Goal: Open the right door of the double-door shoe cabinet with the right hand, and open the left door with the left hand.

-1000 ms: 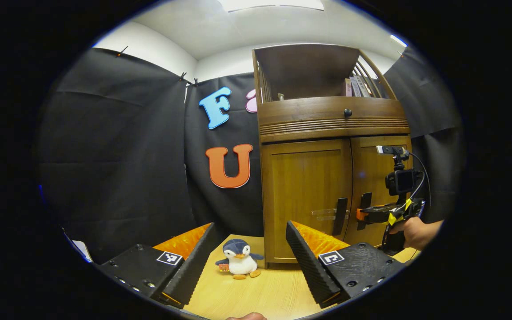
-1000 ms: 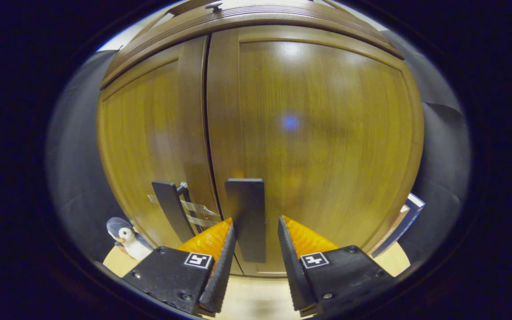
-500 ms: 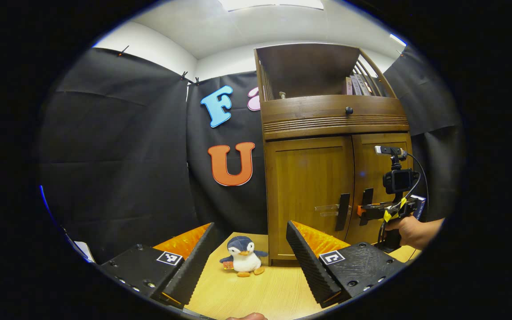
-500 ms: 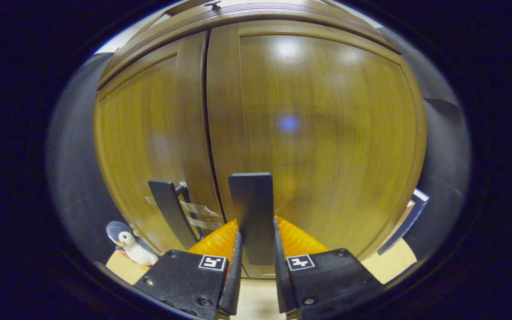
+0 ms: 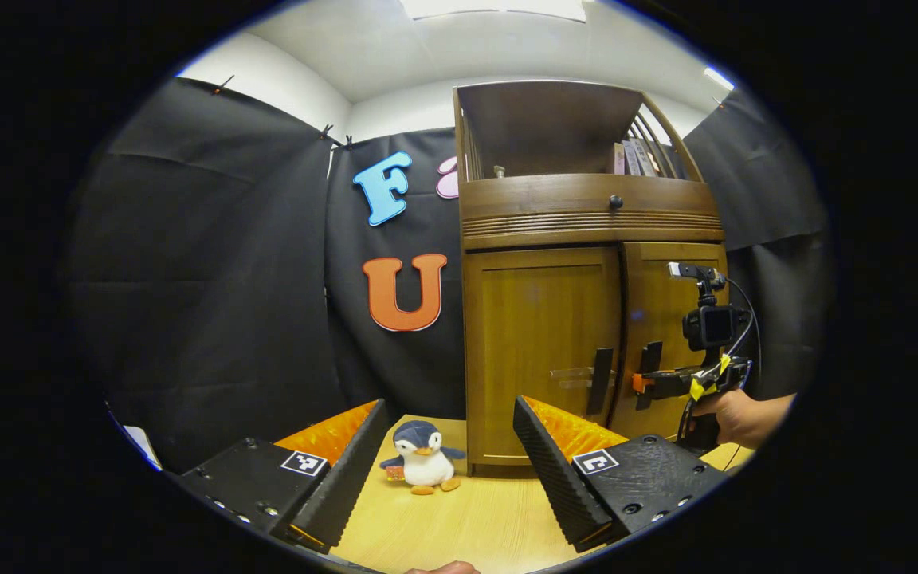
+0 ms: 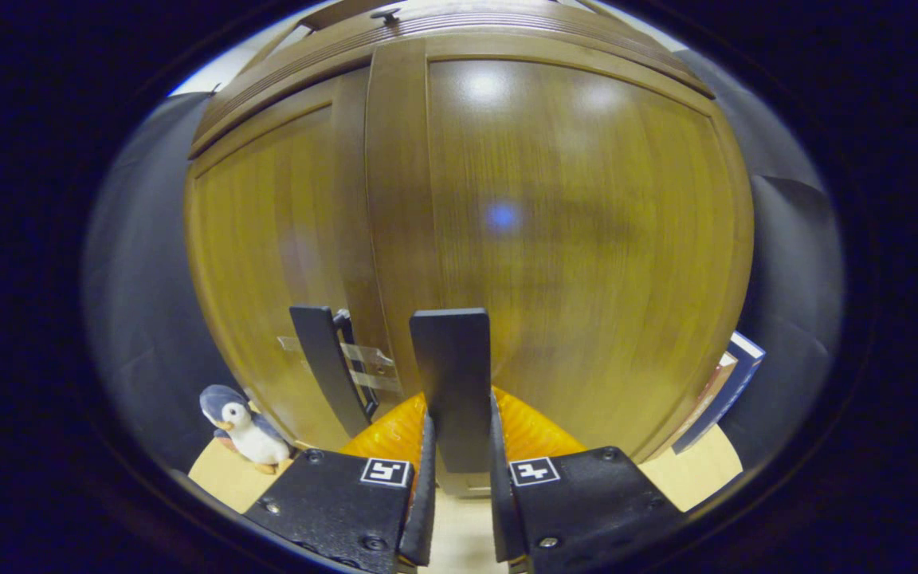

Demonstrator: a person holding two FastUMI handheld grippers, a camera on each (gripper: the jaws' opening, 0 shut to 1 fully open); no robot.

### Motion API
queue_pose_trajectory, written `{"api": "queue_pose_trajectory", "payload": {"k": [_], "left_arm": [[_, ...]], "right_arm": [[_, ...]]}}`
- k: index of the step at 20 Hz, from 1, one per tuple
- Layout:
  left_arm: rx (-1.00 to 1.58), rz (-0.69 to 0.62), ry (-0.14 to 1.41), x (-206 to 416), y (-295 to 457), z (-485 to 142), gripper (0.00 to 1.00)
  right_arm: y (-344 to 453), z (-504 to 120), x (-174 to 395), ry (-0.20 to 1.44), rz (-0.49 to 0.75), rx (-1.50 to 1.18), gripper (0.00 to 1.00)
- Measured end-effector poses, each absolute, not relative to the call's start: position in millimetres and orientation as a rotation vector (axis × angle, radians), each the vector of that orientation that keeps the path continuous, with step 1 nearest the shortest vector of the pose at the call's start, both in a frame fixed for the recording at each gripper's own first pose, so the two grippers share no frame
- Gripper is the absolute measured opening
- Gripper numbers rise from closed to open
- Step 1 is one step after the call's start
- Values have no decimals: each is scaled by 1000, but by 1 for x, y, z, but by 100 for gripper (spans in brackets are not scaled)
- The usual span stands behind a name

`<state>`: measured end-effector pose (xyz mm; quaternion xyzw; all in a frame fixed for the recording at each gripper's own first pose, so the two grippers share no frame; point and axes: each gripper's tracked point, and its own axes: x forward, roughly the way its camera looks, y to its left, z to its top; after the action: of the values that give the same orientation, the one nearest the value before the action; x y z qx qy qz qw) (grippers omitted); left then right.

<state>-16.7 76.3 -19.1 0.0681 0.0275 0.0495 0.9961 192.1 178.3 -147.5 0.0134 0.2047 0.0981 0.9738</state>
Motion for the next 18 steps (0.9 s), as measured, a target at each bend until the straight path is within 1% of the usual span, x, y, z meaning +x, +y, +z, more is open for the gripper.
{"api": "queue_pose_trajectory", "payload": {"k": [18], "left_arm": [[133,14,65,-15,27,-23,96]], "right_arm": [[144,-145,122,359,265,-8,32]]}}
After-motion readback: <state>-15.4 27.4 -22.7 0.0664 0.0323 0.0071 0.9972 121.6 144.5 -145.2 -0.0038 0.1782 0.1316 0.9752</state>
